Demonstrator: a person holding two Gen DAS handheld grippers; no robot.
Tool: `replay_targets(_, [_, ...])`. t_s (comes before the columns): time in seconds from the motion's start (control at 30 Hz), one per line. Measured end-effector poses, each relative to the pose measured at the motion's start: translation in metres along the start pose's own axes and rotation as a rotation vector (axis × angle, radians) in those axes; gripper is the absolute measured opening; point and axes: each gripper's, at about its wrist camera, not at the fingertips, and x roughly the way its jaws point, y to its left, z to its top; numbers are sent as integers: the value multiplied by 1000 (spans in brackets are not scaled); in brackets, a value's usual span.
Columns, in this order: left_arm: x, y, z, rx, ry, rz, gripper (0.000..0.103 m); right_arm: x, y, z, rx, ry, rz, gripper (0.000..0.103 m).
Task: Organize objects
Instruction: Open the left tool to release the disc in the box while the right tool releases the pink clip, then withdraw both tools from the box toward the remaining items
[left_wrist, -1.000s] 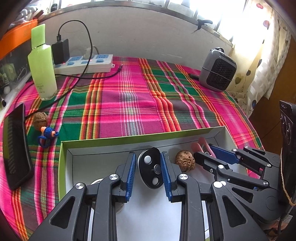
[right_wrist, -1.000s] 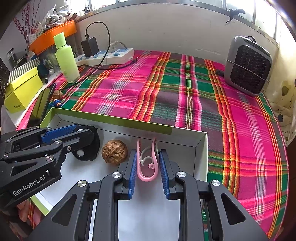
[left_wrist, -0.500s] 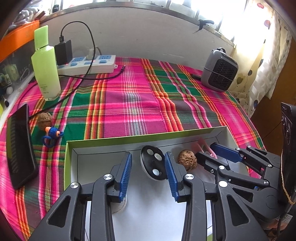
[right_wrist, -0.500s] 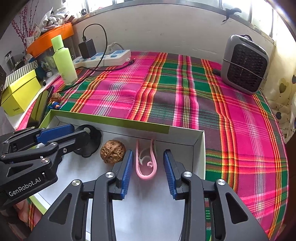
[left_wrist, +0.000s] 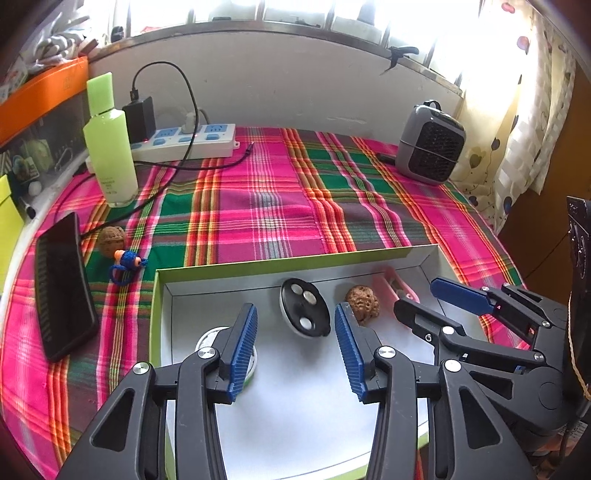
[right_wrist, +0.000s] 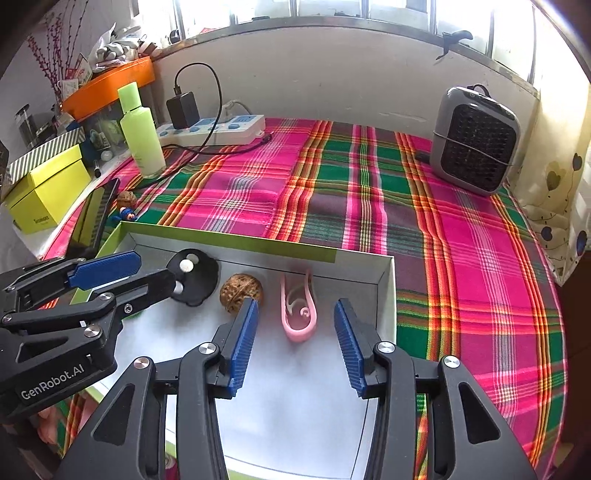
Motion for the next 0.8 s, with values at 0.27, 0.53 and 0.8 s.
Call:
replay_targets(0.27, [-22,-7,-11,25,-32,32,43,-20,1,-9,23,-28,0,44])
replay_targets(0.53, [-43,-10,-24,20,-54,35,43,-38,5,-22,35,-51,8,44])
replay_targets(0.8, [-61,-12,-42,26,-73,61,43,-60,18,-41,27,-77,23,44])
